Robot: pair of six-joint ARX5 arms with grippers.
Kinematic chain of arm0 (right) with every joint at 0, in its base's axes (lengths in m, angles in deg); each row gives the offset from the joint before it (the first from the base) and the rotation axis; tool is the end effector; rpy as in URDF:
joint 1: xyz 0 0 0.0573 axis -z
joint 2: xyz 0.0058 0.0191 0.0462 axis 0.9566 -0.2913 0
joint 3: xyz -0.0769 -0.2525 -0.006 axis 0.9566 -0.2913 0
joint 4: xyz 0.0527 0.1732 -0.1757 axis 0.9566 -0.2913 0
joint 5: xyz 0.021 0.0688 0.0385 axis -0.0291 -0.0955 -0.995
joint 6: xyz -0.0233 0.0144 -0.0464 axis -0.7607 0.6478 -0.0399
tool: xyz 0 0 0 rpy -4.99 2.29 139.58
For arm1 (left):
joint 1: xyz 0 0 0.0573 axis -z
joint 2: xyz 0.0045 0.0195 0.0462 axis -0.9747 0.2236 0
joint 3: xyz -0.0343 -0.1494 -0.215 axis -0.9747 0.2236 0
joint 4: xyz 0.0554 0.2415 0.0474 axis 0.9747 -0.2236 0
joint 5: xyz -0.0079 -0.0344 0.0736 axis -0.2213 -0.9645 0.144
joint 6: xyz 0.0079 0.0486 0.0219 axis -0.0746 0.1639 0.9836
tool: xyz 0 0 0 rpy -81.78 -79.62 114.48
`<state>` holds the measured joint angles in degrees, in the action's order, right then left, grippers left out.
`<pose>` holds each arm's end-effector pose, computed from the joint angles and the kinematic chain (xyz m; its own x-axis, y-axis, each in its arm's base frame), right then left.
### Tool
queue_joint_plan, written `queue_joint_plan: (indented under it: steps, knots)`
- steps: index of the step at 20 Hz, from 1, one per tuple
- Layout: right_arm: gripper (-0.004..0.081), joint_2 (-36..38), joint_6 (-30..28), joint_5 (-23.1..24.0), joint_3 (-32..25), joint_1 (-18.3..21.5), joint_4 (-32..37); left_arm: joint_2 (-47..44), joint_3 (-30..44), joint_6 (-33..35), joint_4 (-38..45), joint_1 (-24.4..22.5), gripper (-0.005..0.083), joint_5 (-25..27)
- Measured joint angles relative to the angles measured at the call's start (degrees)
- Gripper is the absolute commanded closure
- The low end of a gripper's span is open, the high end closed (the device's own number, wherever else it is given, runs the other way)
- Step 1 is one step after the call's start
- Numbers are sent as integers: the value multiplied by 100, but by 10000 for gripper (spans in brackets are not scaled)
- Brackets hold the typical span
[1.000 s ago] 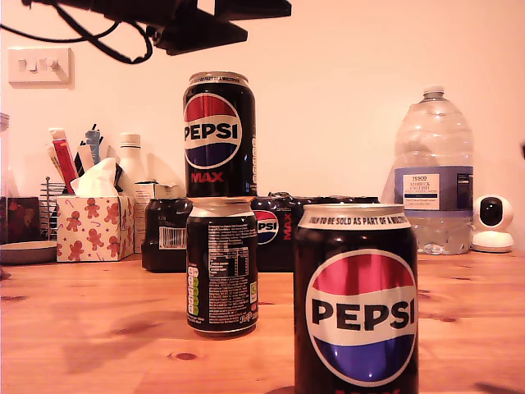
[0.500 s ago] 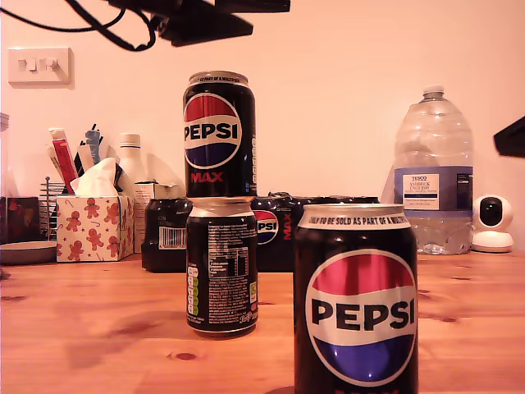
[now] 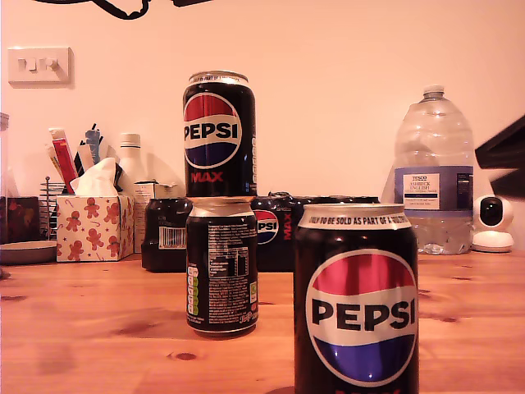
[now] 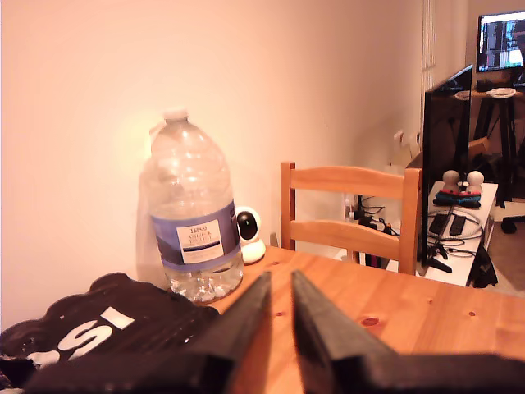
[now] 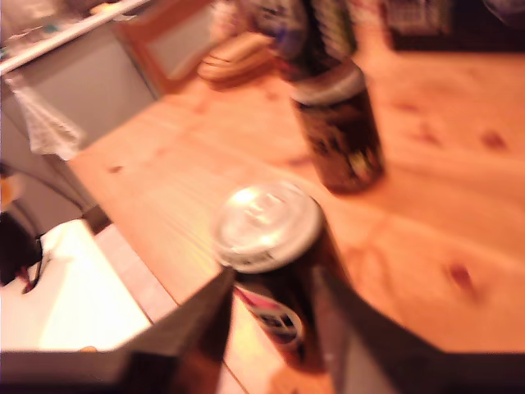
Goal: Stack up the Pepsi cans on top of each other
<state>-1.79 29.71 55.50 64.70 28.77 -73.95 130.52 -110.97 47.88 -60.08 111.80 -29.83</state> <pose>0.0583 0.0646 0.1592 0.5407 0.7920 -0.2833 -0.7000 0.6105 0.3706 0.2398 -0.1802 0.3250 0.5255 -0.8502 0.0335 0.8475 0.5265 0.0676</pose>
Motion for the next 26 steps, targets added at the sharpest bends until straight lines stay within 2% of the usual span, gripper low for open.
queue_joint_plan:
  steps: [6,9,13,18,26]
  knots:
    - [-6,0,459,103,0,-7,162,0,0,-2,-20,0,729,2]
    - [-6,0,553,-39,0,-7,125,0,0,-2,-20,0,729,2]
    - [-6,0,-256,63,-2,-131,-17,0,0,-2,-17,-2,729,0]
    - [-6,-48,-601,356,-4,-376,22,0,0,0,-55,-11,728,2]
    - [-6,-966,-887,994,-319,-949,1196,-2,0,17,-74,-164,728,0]
